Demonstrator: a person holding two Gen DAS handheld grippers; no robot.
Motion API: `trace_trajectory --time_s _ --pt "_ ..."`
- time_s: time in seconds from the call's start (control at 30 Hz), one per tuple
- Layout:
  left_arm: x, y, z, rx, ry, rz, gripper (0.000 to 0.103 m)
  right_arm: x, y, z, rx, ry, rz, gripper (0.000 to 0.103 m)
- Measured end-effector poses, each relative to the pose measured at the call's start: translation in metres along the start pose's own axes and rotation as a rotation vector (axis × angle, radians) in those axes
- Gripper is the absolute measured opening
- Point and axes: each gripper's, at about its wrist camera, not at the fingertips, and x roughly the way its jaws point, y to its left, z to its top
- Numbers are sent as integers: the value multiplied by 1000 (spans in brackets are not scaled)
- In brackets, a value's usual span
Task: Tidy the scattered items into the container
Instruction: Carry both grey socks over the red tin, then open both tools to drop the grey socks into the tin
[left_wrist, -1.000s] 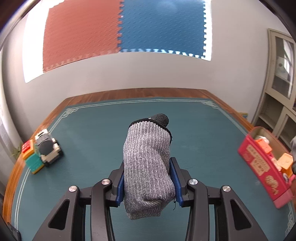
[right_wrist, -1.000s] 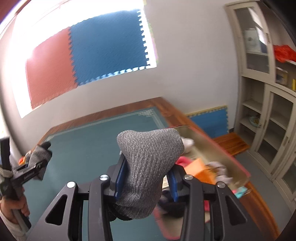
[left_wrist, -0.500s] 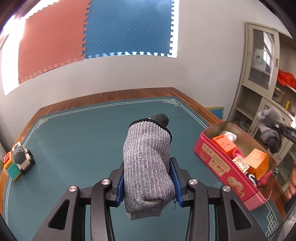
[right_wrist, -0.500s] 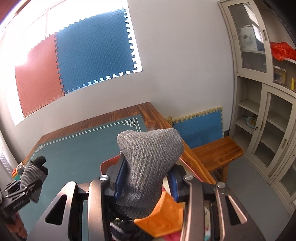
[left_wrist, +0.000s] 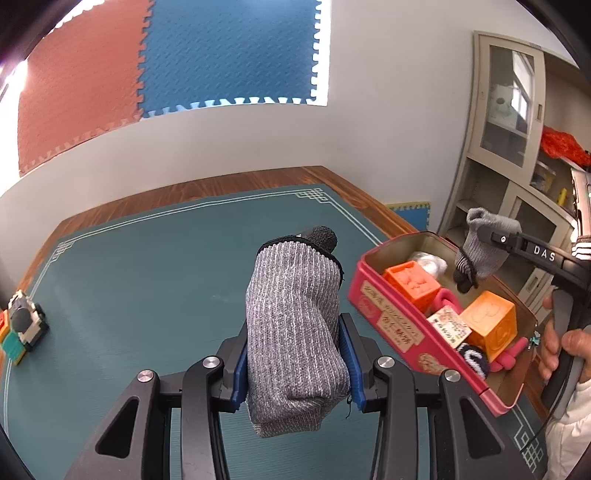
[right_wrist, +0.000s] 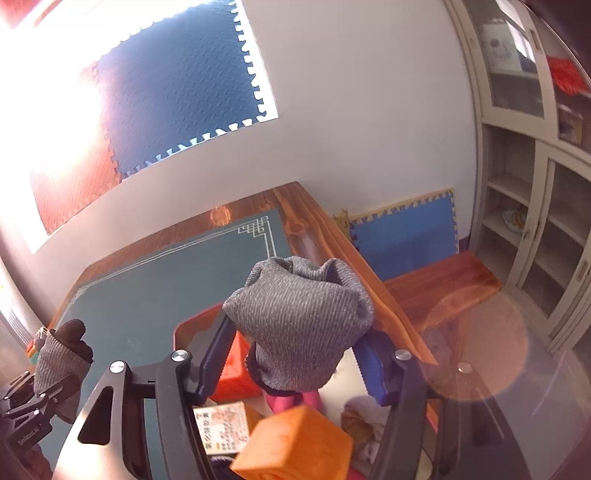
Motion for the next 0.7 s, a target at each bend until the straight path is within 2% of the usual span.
trace_trajectory --time_s 0.07,0.17,0.2,0.23,0.27,0.4,0.7 --pt "3 -8 0 8 5 -12 43 -1 -4 -2 -1 5 22 66" --pt "6 -18 1 14 12 -29 43 -2 -5 -1 -10 25 114 66" --pt "7 -21 1 14 14 -34 43 -1 -4 1 -16 39 149 70" --pt "7 -24 1 13 14 -38 43 -1 -1 3 -36 44 162 81" --pt "7 -26 1 13 15 -41 43 -2 3 6 -64 45 164 84" --pt "4 -34 2 17 13 -44 44 -6 19 10 -176 29 -4 84" --pt "2 -52 6 43 17 -74 44 -39 -22 -2 -16 -46 -22 84"
